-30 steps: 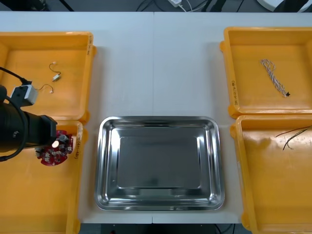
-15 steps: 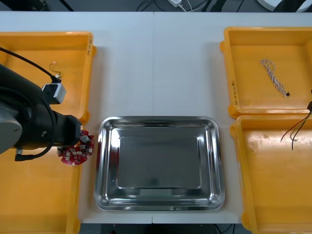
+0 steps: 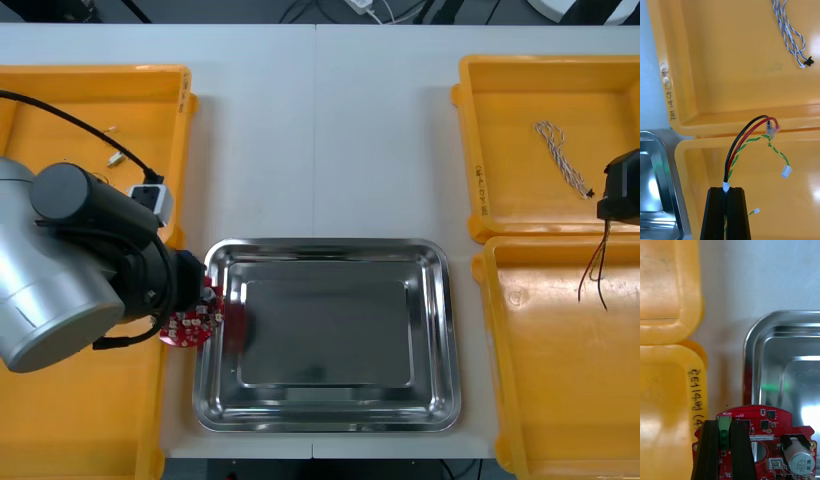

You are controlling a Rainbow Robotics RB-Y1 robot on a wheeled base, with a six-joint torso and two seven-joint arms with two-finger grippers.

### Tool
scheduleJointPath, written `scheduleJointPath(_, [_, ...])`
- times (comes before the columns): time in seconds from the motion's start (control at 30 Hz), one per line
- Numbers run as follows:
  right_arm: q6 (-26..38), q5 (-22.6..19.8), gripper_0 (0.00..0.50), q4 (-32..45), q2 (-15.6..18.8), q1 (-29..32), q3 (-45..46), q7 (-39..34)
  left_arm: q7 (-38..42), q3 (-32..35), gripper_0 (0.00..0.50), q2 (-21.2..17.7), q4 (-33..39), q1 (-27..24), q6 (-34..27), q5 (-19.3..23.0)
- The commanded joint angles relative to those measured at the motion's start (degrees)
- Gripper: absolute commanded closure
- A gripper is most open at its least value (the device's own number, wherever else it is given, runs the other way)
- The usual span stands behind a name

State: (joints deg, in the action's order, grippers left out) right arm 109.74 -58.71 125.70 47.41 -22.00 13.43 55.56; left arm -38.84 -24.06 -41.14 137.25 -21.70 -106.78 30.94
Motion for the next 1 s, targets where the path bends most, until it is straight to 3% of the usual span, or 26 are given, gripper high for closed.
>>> scheduleJointPath(0.03, [0.3,1.1,0.500,3.3,-0.1,-2.1,-3.6,4.9,3.2,-3.3,0.500,2.7,2.1,-3.2,-0.5,-2.7])
scheduleJointPath(0.67, [0.3,1.1,0.500,5.3,-2.8,-5.6,-13.3,7.8,6.3,-13.4,0.500,7.5,1.4,-4.1,-0.5,-10.6])
scheduleJointPath(1.0, [0.3,-2.3,0.500,6.0,-3.1,-6.7,-13.7,8.2,7.4,-18.1,0.500,8.8,-2.6,-4.1,2.3,-15.1])
